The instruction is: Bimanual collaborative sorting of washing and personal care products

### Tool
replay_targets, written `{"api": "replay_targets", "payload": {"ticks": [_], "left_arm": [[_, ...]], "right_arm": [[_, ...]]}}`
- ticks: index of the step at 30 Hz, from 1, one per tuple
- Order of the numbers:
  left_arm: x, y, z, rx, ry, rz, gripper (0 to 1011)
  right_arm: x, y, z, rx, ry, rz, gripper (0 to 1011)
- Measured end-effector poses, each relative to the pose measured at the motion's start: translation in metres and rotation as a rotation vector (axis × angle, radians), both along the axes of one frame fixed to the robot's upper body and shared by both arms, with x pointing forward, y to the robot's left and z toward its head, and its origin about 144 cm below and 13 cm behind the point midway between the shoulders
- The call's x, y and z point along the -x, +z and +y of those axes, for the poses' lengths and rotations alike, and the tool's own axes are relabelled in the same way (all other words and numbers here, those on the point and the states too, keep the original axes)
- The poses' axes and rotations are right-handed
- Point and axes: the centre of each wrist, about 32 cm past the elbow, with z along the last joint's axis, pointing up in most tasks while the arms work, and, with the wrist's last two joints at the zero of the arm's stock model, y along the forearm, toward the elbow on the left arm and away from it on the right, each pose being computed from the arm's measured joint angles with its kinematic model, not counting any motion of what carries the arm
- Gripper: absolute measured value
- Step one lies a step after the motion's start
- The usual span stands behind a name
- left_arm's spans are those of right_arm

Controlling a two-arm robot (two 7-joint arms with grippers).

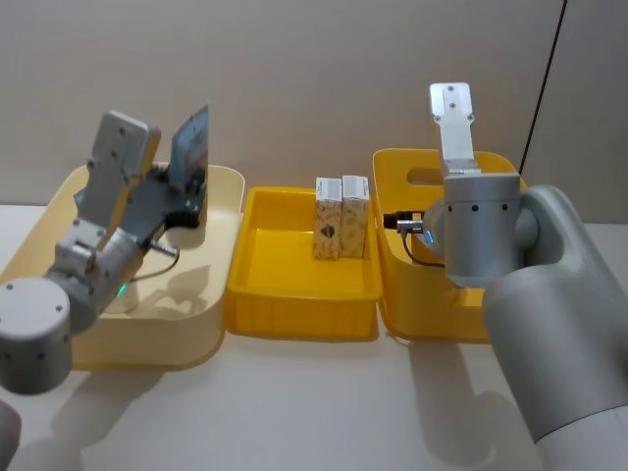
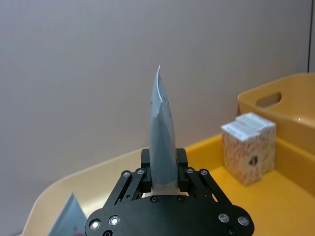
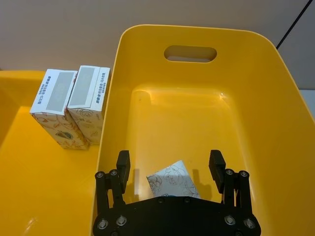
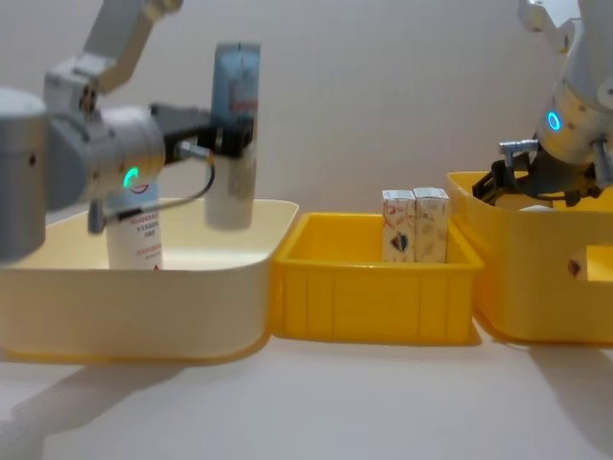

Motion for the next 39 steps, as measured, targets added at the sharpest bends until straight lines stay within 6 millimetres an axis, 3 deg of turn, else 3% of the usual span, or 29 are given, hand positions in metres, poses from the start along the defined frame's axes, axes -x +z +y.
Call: {"api": "replay_targets", "payload": {"ticks": [23, 39], "left_arm": [[-0.016, 0.078, -0.015, 0.09, -0.213, -0.158, 286], [-0.021, 0.088, -0.019, 0.125, -0.275, -0.158, 288]], "right_arm": [[0.004, 0.011, -0.004, -0.015, 0.014, -0.083, 1001], [0.022, 0.044, -0.013, -0.077, 0.093, -0.309, 1001]]}}
